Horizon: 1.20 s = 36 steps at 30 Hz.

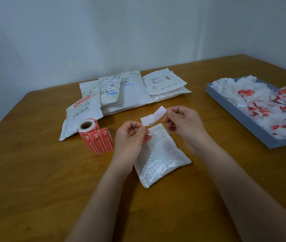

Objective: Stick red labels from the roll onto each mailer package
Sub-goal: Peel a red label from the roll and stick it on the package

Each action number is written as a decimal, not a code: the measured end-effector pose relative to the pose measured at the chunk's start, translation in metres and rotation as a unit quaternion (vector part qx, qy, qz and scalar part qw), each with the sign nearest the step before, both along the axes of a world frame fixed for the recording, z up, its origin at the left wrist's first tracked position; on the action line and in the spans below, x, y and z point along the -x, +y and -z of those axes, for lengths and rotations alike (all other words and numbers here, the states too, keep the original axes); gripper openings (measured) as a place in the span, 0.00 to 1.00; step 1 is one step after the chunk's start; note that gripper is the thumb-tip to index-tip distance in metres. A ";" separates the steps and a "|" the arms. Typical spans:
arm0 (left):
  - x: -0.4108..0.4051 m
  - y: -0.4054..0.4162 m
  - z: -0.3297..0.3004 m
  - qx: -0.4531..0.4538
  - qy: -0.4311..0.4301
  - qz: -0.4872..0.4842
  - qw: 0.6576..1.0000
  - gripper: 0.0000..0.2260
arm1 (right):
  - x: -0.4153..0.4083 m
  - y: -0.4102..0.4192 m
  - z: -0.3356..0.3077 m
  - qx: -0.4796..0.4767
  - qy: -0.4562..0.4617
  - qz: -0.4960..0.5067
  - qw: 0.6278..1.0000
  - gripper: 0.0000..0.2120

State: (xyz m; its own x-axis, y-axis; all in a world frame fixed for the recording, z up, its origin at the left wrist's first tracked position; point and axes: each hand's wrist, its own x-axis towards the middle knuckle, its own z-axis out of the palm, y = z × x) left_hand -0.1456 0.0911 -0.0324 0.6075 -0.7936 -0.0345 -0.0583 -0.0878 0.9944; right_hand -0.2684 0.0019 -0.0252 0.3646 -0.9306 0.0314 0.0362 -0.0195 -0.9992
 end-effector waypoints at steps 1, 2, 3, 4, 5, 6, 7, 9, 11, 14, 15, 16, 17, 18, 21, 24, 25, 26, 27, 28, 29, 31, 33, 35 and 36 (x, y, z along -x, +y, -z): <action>0.000 0.000 0.000 -0.001 0.000 0.000 1.000 0.03 | 0.000 -0.001 -0.001 -0.009 -0.001 0.005 1.000 0.06; 0.000 -0.001 0.000 -0.002 0.000 0.001 1.000 0.03 | 0.001 -0.001 -0.001 -0.014 0.001 0.011 1.000 0.06; 0.000 -0.001 0.001 -0.003 0.000 0.000 1.000 0.03 | 0.001 -0.002 -0.002 -0.017 0.002 0.015 1.000 0.06; 0.001 -0.001 0.001 -0.005 -0.002 0.000 1.000 0.03 | 0.002 -0.002 -0.002 -0.019 0.001 0.018 1.000 0.06; 0.001 -0.001 0.001 -0.006 -0.003 -0.001 1.000 0.03 | 0.003 -0.003 -0.002 -0.020 0.000 0.022 1.000 0.06; 0.001 -0.001 0.001 -0.005 -0.003 -0.001 1.000 0.03 | 0.004 -0.003 -0.003 -0.020 0.001 0.028 0.999 0.07; 0.001 -0.001 0.001 -0.005 -0.003 -0.002 1.000 0.03 | 0.005 -0.004 -0.003 -0.019 0.003 0.034 0.999 0.07; 0.000 -0.001 0.002 -0.004 0.000 -0.005 1.000 0.03 | 0.005 -0.005 -0.003 -0.021 0.008 0.045 0.999 0.07; 0.001 -0.001 0.003 -0.005 -0.002 -0.006 1.000 0.03 | 0.006 -0.007 -0.002 -0.026 0.012 0.054 0.998 0.07; 0.001 -0.001 0.002 -0.007 -0.006 -0.005 1.000 0.03 | 0.008 -0.010 -0.002 -0.034 0.020 0.065 0.997 0.07; 0.001 -0.001 0.002 -0.008 -0.008 -0.005 1.000 0.03 | 0.009 -0.010 -0.002 -0.037 0.023 0.068 0.997 0.07; 0.001 -0.002 0.002 -0.008 -0.011 -0.005 1.000 0.04 | 0.010 -0.012 -0.002 -0.040 0.025 0.070 0.996 0.07; 0.001 -0.002 0.001 -0.010 -0.016 -0.005 1.000 0.04 | 0.011 -0.013 -0.003 -0.044 0.027 0.072 0.996 0.07; 0.001 -0.002 0.001 -0.012 -0.020 -0.005 1.000 0.04 | 0.012 -0.014 -0.003 -0.049 0.028 0.074 0.996 0.07; 0.000 -0.004 0.000 -0.013 -0.027 -0.004 1.000 0.04 | 0.014 -0.017 -0.004 -0.069 0.022 0.080 0.994 0.07; 0.002 -0.006 -0.002 -0.015 -0.029 -0.002 0.999 0.04 | 0.017 -0.019 -0.004 -0.089 0.005 0.082 0.993 0.06; 0.002 -0.008 -0.003 -0.016 -0.032 -0.001 0.999 0.04 | 0.018 -0.020 -0.005 -0.094 0.000 0.084 0.992 0.06; 0.003 -0.009 -0.004 -0.018 -0.036 0.000 0.999 0.04 | 0.019 -0.021 -0.005 -0.099 -0.005 0.086 0.991 0.06; 0.003 -0.010 -0.005 -0.018 -0.041 0.002 0.999 0.04 | 0.021 -0.022 -0.006 -0.103 -0.008 0.090 0.991 0.06; 0.004 -0.011 -0.006 -0.018 -0.045 0.003 0.999 0.04 | 0.022 -0.023 -0.007 -0.108 -0.011 0.094 0.990 0.06; 0.004 -0.012 -0.007 -0.018 -0.050 0.005 0.999 0.04 | 0.024 -0.024 -0.008 -0.113 -0.014 0.101 0.988 0.06; 0.005 -0.014 -0.009 -0.019 -0.058 0.008 0.998 0.04 | 0.027 -0.027 -0.010 -0.124 -0.024 0.119 0.985 0.05; 0.006 -0.017 -0.010 -0.021 -0.064 0.013 0.998 0.04 | 0.030 -0.030 -0.011 -0.135 -0.035 0.150 0.979 0.05; 0.007 -0.021 -0.011 -0.027 -0.067 0.015 0.997 0.04 | 0.032 -0.033 -0.011 -0.138 -0.037 0.189 0.972 0.05; 0.008 -0.023 -0.011 -0.028 -0.067 0.015 0.997 0.04 | 0.033 -0.034 -0.011 -0.136 -0.036 0.205 0.969 0.05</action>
State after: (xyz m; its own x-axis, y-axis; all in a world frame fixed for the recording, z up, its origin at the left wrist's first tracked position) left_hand -0.1531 0.0676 -0.0212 0.5858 -0.8104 0.0000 -0.1934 -0.1398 0.9711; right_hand -0.3011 -0.0323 -0.0147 -0.0308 -0.9743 -0.2232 0.1512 0.2162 -0.9646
